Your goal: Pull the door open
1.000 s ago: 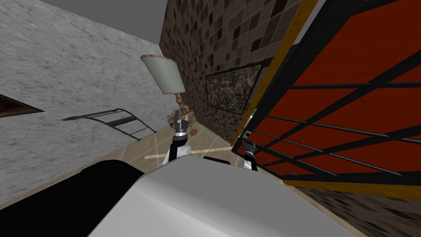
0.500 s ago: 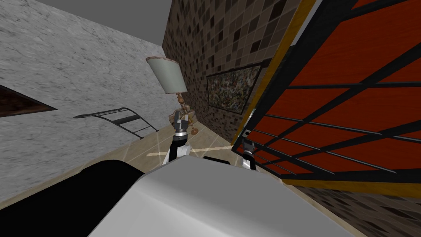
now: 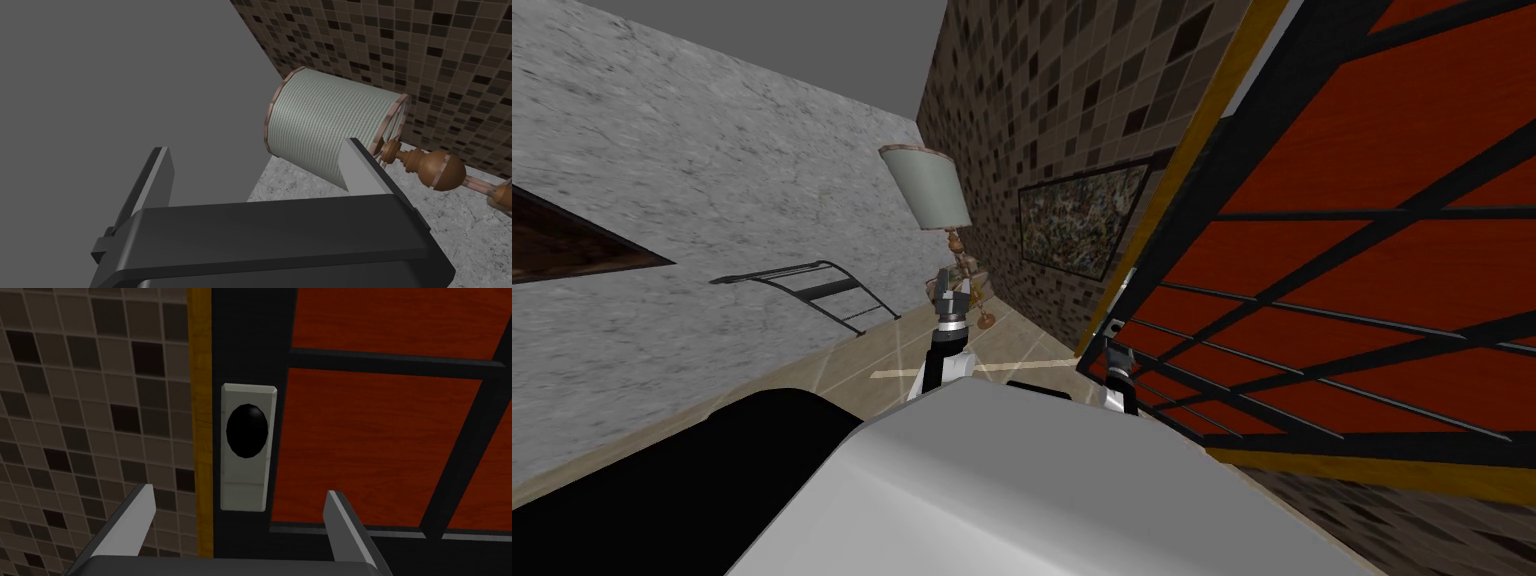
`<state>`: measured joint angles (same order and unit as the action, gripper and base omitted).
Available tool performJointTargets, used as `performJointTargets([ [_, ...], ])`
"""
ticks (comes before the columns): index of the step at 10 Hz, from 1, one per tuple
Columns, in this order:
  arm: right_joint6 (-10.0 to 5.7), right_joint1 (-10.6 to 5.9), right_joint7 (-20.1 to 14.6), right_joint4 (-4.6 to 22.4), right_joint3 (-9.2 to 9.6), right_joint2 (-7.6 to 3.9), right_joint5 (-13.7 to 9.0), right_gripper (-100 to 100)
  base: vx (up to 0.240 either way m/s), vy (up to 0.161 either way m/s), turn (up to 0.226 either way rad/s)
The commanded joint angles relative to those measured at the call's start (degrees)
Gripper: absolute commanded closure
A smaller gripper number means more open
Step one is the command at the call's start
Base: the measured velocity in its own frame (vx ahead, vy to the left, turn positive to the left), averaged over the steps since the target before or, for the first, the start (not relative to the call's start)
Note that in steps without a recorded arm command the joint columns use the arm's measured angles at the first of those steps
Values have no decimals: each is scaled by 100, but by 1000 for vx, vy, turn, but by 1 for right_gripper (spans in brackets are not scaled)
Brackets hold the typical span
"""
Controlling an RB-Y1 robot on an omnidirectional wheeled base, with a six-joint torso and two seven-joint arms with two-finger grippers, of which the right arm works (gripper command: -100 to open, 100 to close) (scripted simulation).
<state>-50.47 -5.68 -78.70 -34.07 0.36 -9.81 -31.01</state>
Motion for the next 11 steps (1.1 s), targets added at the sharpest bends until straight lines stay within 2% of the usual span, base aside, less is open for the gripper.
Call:
performJointTargets([
  [1, -23, 82, -178, 8, -29, -164, -30, -100, 193, -14, 97],
  [2, -44, 131, -290, 35, -44, -269, -46, -100, 206, 10, 126],
  [3, -44, 131, -290, 35, -44, -269, -46, -100, 140, -11, 28],
  [4, -76, 203, -455, 74, -65, -423, -70, -100, 166, -25, 97],
  [6, -76, 203, -455, 74, -65, -423, -70, -100, 91, -12, 25],
  [7, -102, 263, -593, 107, -84, -552, -90, -100, 99, -10, 82],
  [8, -118, 301, -680, 128, -95, -633, -103, -100, 176, -11, 123],
  [9, -140, 219, -654, 219, -80, -604, -91, -100, 78, -7, 21],
  [10, -140, 219, -654, 219, -80, -604, -91, 100, -17, 1, -18],
  [11, -140, 219, -654, 219, -80, -604, -91, 100, -30, -1, -14],
])
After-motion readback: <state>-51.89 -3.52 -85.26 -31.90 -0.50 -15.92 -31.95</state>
